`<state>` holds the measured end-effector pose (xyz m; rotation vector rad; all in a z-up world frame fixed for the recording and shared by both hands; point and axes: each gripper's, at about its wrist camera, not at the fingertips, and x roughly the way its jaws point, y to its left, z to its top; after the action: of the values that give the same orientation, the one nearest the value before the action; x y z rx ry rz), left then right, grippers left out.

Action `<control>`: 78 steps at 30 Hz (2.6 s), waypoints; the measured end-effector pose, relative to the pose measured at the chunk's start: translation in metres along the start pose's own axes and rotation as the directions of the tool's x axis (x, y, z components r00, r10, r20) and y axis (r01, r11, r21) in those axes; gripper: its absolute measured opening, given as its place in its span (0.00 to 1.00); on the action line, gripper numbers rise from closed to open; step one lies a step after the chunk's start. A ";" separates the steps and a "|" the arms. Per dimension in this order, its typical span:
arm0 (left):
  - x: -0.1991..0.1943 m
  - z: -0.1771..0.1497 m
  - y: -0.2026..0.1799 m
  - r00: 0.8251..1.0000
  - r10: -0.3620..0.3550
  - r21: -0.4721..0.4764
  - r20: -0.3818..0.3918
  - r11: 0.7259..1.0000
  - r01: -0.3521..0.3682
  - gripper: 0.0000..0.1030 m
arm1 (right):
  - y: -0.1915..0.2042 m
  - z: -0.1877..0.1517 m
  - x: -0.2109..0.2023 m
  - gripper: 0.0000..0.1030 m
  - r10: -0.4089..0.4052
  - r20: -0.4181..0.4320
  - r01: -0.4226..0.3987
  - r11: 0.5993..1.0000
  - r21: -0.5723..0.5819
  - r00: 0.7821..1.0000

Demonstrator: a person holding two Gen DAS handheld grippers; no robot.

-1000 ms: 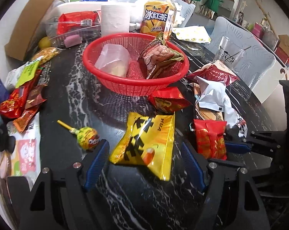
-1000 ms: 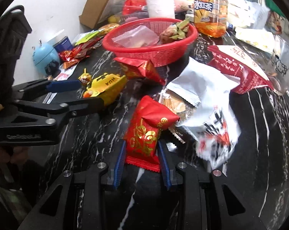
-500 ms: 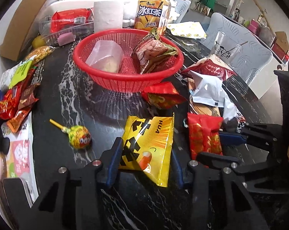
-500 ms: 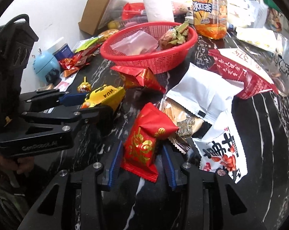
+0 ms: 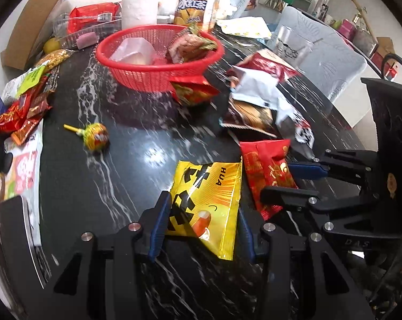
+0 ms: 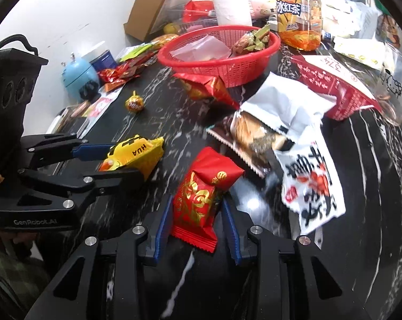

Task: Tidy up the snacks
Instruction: 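Lift the yellow bag and red packet and carry them toward the red basket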

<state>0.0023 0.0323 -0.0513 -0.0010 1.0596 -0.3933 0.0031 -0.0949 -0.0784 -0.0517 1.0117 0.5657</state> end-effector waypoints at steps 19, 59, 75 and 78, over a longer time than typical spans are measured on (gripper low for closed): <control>0.010 -0.011 -0.022 1.000 0.017 -0.004 -0.019 1.000 -0.017 0.45 | -0.012 -0.034 -0.031 0.42 -0.064 0.008 0.063 0.997 0.039 0.998; 0.016 -0.001 -0.016 0.999 0.012 0.044 0.030 0.999 -0.014 0.44 | -0.002 -0.023 -0.019 0.35 -0.126 0.025 0.127 0.992 -0.015 0.992; -0.019 -0.002 -0.020 0.993 0.013 0.039 0.114 0.999 -0.017 0.44 | 0.012 -0.019 -0.032 0.35 -0.016 0.100 0.018 0.999 -0.026 0.995; -0.029 0.001 -0.020 0.990 0.012 0.038 0.142 0.999 -0.018 0.44 | 0.014 -0.017 -0.036 0.35 -0.005 0.119 0.008 0.999 -0.031 0.993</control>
<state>-0.0155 0.0226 -0.0222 0.0138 0.9111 -0.3947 -0.0313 -0.1031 -0.0558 -0.0483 0.8870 0.5721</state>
